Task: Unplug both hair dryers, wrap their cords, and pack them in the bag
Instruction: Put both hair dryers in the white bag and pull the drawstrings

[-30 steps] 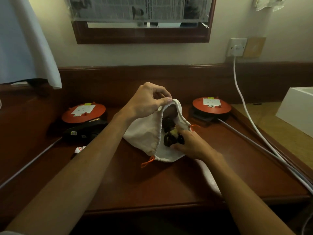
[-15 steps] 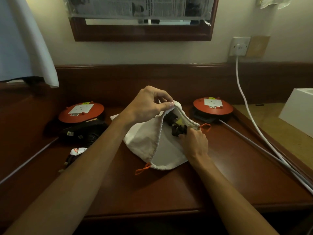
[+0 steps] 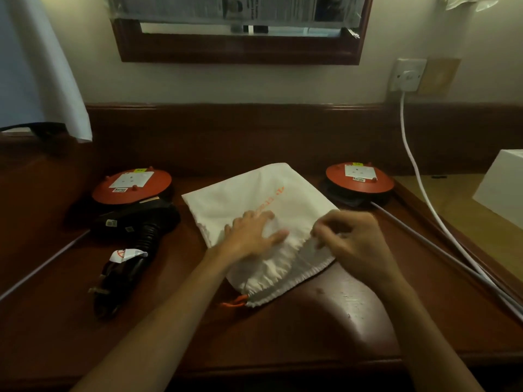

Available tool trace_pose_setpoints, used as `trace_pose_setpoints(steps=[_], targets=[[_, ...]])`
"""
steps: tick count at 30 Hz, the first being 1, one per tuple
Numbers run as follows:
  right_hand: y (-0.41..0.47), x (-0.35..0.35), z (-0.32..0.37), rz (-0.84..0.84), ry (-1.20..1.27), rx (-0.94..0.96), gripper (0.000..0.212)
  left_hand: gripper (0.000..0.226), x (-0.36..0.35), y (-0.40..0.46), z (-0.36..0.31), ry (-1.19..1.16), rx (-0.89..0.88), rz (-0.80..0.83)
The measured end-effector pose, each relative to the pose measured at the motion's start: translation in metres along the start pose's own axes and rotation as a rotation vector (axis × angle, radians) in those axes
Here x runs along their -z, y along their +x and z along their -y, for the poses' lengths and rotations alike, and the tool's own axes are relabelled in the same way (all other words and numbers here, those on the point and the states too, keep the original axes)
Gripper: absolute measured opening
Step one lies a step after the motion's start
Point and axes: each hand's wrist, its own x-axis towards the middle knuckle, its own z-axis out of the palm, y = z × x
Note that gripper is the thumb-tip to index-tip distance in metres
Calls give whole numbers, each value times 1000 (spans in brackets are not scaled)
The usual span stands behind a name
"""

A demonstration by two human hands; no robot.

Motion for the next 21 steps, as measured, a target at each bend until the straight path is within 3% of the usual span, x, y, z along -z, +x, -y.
trace_pose_setpoints(steps=[2,3,7,9,11,13,15,17,21], targets=[[11,6,-7,-202,-108,47,6,85,-17,-2,9,83,-12,87],[17,7,-16,-223,-170,31,6,88,-19,-2,15,88,-18,101],[26,5,-62,143,-333,-181,49,87,2,-2,39,-20,-44,150],[18,-7,-70,313,-301,-211,47,85,15,-3,48,-39,-52,198],[9,-21,-71,343,-344,-193,36,80,25,-4,51,-35,-31,215],[9,-29,-65,308,-443,-177,29,74,31,-4,46,-37,-57,129],[17,-34,-57,320,-527,-178,39,66,29,-6,28,-136,-164,-21],[26,-41,-54,339,-583,-121,46,73,20,-10,3,-256,-205,-89],[35,-56,-51,382,-471,-91,26,89,-17,-14,-14,-321,-168,-136]])
